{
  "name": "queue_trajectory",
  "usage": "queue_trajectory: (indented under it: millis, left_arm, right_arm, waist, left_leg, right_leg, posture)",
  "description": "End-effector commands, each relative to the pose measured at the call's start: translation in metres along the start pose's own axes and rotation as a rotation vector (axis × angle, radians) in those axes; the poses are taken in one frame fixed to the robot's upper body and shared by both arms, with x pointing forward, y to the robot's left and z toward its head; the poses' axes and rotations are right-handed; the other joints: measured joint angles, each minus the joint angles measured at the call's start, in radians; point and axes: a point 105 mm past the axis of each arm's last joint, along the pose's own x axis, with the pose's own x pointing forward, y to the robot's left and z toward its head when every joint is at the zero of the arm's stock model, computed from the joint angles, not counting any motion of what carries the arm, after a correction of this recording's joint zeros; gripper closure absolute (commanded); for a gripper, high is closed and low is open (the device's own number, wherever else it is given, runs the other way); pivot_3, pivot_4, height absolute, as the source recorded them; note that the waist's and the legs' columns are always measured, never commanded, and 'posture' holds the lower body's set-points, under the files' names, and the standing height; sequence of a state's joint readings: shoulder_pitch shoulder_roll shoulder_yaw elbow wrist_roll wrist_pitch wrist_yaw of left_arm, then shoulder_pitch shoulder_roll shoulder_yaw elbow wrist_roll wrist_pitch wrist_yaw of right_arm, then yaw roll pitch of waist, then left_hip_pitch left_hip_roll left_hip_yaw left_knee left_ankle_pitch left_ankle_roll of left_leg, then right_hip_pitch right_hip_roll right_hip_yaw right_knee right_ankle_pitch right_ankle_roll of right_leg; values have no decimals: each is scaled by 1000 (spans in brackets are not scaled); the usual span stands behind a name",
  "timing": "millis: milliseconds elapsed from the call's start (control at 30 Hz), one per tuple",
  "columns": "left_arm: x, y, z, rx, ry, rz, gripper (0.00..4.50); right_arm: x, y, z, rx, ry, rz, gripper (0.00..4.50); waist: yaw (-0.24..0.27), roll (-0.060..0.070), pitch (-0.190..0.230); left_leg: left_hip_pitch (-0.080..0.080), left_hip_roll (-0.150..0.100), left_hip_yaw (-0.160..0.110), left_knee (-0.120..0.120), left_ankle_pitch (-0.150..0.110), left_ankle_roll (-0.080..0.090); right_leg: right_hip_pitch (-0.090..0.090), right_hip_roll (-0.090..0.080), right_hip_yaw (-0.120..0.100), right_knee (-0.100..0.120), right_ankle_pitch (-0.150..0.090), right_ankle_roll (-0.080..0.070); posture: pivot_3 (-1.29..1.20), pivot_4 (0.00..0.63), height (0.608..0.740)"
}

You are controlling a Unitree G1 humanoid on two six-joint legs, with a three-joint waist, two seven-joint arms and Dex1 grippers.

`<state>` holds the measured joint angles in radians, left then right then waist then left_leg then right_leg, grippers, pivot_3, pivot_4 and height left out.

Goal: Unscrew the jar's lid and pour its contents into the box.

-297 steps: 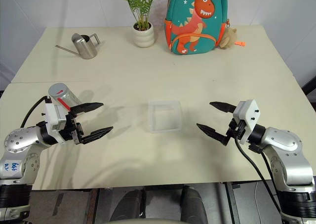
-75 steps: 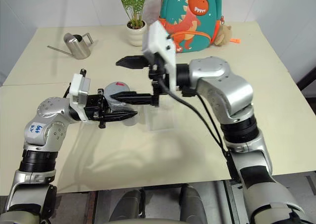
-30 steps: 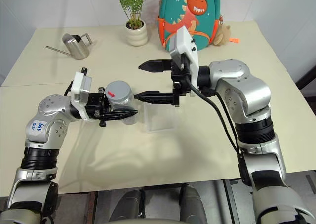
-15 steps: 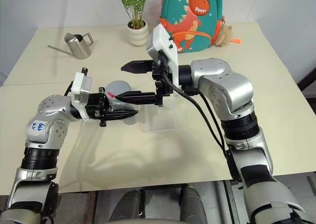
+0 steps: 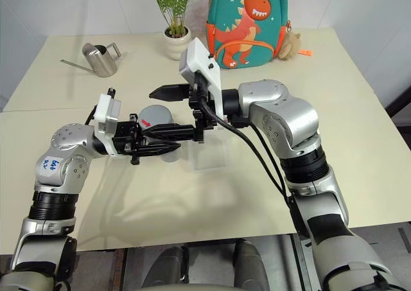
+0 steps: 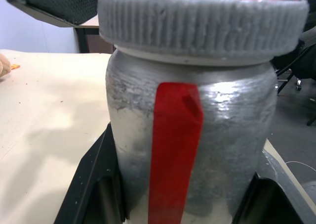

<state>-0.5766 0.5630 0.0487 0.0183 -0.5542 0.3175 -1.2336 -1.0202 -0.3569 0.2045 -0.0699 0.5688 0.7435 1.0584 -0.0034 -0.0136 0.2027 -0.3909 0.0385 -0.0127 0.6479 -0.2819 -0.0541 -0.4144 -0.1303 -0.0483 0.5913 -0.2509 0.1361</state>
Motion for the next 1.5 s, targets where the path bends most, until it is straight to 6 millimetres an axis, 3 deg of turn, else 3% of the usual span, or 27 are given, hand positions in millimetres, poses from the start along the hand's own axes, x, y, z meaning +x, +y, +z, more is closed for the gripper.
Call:
queue_trajectory:
  millis: [33,133,333,467,567,800,867,1033,1167,1333,1500]
  left_arm:
    - [1,-1,9,42,-14,-8,2552]
    - [2,-1,9,41,-14,-7,2552]
    - [1,-2,8,39,-13,-5,2552]
    - [-1,-3,5,35,-5,2,2552]
    - [-5,-3,3,32,1,21,2552]
    - [-18,3,5,27,-9,108,2552]
    - [-21,6,5,24,-19,136,2552]
    - [-23,9,4,13,-35,171,2552]
    - [-22,10,4,6,-39,174,2552]
    - [-18,14,5,-1,-48,166,2552]
    - [-16,14,7,-5,-48,151,2552]
  right_arm:
    - [3,8,7,-44,-11,37,633]
    - [3,7,7,-46,-17,33,1635]
    - [-2,2,23,-27,-129,-5,1635]
    - [-21,8,46,68,-297,13,1635]
    - [-37,6,46,80,-311,-49,1635]
    - [-101,-22,0,0,-156,-461,1635]
    - [-129,-27,-22,-5,-105,-595,1635]
    - [-197,-28,-73,-8,-20,-922,1635]
    - [-233,-20,-112,42,32,-1087,1635]
    - [-260,-7,-162,143,80,-1229,1635]
    - [-253,6,-184,207,109,-1174,1635]
  waist:
    - [0,0,0]
    - [0,0,0]
    - [0,0,0]
    - [1,0,0]
    - [2,0,0]
    - [3,0,0]
    - [3,0,0]
    - [4,0,0]
    - [2,0,0]
    - [1,0,0]
    - [0,0,0]
  left_leg:
    - [0,0,0,0,0,0]
    - [0,0,0,0,0,0]
    - [0,0,0,0,0,0]
    - [0,0,0,0,0,0]
    - [0,0,0,0,0,0]
    - [0,0,0,0,0,0]
    - [0,0,0,0,0,0]
    - [0,0,1,0,0,0]
    - [1,0,1,0,0,0]
    - [3,0,1,0,0,0]
    - [3,0,1,0,0,0]
  right_leg:
    - [0,0,0,0,0,0]
    - [0,0,0,0,0,0]
    - [0,0,0,0,0,0]
    - [0,0,0,0,0,0]
    - [0,0,0,0,0,0]
    - [0,0,0,0,0,0]
    - [0,0,0,-1,0,0]
    - [1,0,0,-1,0,0]
    - [1,0,0,-1,0,0]
    - [3,0,1,0,0,0]
    - [3,0,2,0,0,0]
  posture:
    - [0,150,740]
    - [0,150,740]
    - [0,150,740]
    - [0,150,740]
    - [0,150,740]
    - [0,150,740]
    - [0,150,740]
    - [0,150,740]
    - [0,150,740]
    - [0,150,740]
    - [0,150,740]
